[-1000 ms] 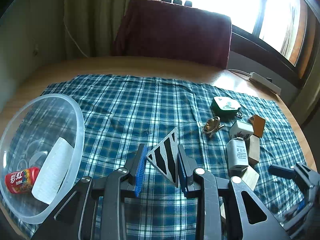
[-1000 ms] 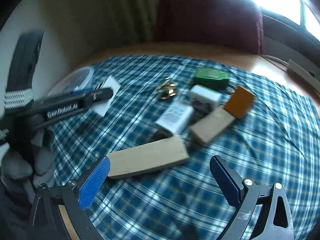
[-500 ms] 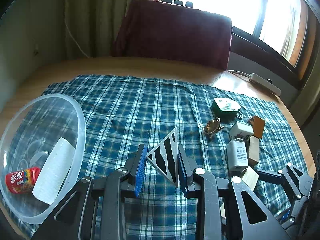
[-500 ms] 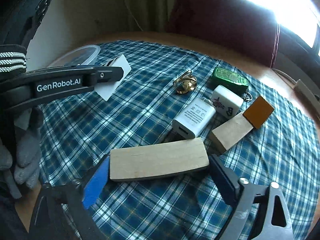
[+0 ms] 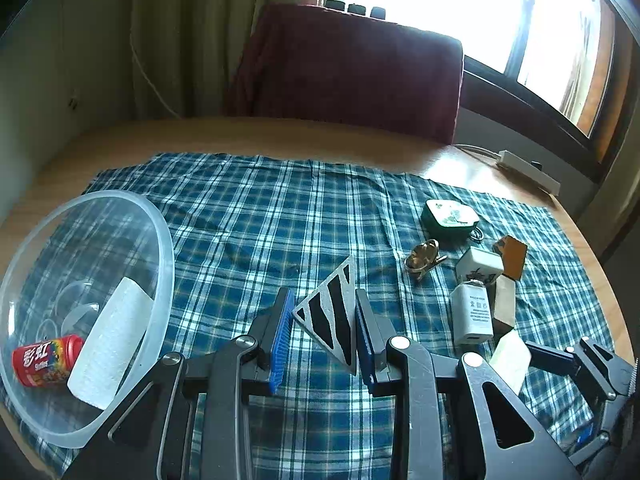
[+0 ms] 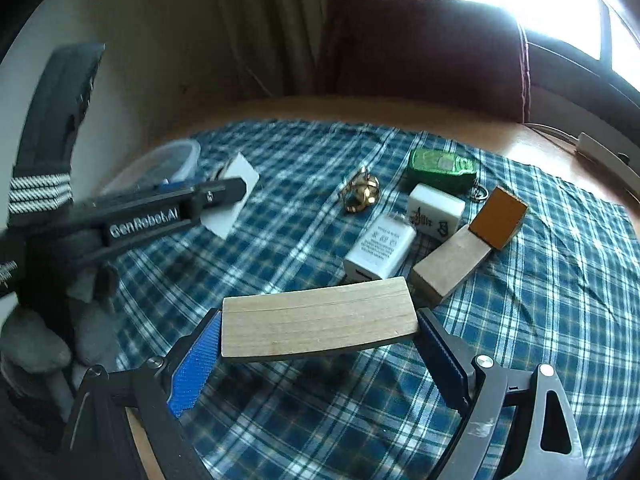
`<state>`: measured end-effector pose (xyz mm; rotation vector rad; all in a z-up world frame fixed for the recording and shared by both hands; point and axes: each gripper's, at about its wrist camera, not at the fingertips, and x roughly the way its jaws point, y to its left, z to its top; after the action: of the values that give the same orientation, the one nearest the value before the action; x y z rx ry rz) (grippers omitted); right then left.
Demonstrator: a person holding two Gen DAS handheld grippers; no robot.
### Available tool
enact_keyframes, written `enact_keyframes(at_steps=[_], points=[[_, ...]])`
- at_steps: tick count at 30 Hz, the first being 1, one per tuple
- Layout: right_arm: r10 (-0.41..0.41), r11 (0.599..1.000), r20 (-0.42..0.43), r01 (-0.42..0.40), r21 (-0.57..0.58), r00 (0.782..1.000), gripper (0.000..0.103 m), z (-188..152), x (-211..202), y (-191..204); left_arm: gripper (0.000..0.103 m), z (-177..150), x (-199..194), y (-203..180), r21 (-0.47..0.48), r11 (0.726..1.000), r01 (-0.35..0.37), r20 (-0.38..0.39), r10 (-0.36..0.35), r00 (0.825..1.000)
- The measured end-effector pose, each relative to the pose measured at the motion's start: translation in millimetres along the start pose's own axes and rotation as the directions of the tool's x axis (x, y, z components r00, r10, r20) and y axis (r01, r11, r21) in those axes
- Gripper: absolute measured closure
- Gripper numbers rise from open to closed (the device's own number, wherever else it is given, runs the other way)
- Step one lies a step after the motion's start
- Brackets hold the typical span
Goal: Organize rigid objects
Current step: 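Grasp and lift the long wooden block with the right gripper while the left holds the box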
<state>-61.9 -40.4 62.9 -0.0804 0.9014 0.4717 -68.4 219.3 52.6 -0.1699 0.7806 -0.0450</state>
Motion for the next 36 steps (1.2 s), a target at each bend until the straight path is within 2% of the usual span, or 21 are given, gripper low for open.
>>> enact_keyframes(at_steps=[6,8,10,11,13,16,18,20,21,23,29,36], points=[[0.006,0.999,0.028,-0.007,0.040,1.000,0.008,2,-7,-3,0.073,2,-9,3,-0.012,1.000,0.004,0.028,-0.004,1.000],[0.005,0.998,0.033,-0.007,0.055,0.999,0.008,1,1,11,0.073,3,-10,4,-0.018,1.000,0.005,0.032,-0.004,0.999],[0.000,0.998,0.040,-0.003,0.067,0.999,0.008,0,2,7,0.073,3,-12,5,-0.023,1.000,0.007,0.034,-0.006,0.999],[-0.003,0.998,0.043,0.000,0.068,0.999,0.008,3,5,19,0.073,4,-13,6,-0.026,1.000,0.008,0.037,-0.007,0.999],[-0.005,0.997,0.052,0.001,0.080,0.999,0.008,7,-12,15,0.073,4,-15,7,-0.028,1.000,0.009,0.044,-0.008,0.999],[-0.005,0.996,0.056,0.000,0.093,0.998,0.008,20,-16,13,0.073,5,-18,8,-0.030,1.000,0.006,0.054,-0.004,0.999],[-0.004,0.994,0.057,-0.002,0.106,0.998,0.008,15,-24,8,0.073,5,-19,10,-0.034,0.999,0.007,0.057,-0.005,0.998],[-0.002,0.994,0.059,-0.005,0.112,0.998,0.008,-3,9,12,0.073,6,-20,11,-0.039,0.999,0.005,0.059,-0.003,0.998],[0.001,0.993,0.061,-0.008,0.117,0.998,0.008,-2,3,12,0.073,6,-22,13,-0.042,0.999,0.005,0.063,-0.002,0.998],[0.008,0.993,0.064,-0.016,0.121,0.998,0.008,-9,21,10,0.073,7,-24,16,-0.047,0.999,0.001,0.072,0.003,0.997],[0.026,0.990,0.065,-0.034,0.135,0.998,0.008,-3,11,20,0.073,9,-28,27,-0.073,0.997,-0.022,0.087,0.028,0.996],[0.038,0.991,0.059,-0.045,0.128,0.998,0.008,-4,20,36,0.073,10,-32,47,-0.107,0.993,-0.046,0.102,0.057,0.993]])
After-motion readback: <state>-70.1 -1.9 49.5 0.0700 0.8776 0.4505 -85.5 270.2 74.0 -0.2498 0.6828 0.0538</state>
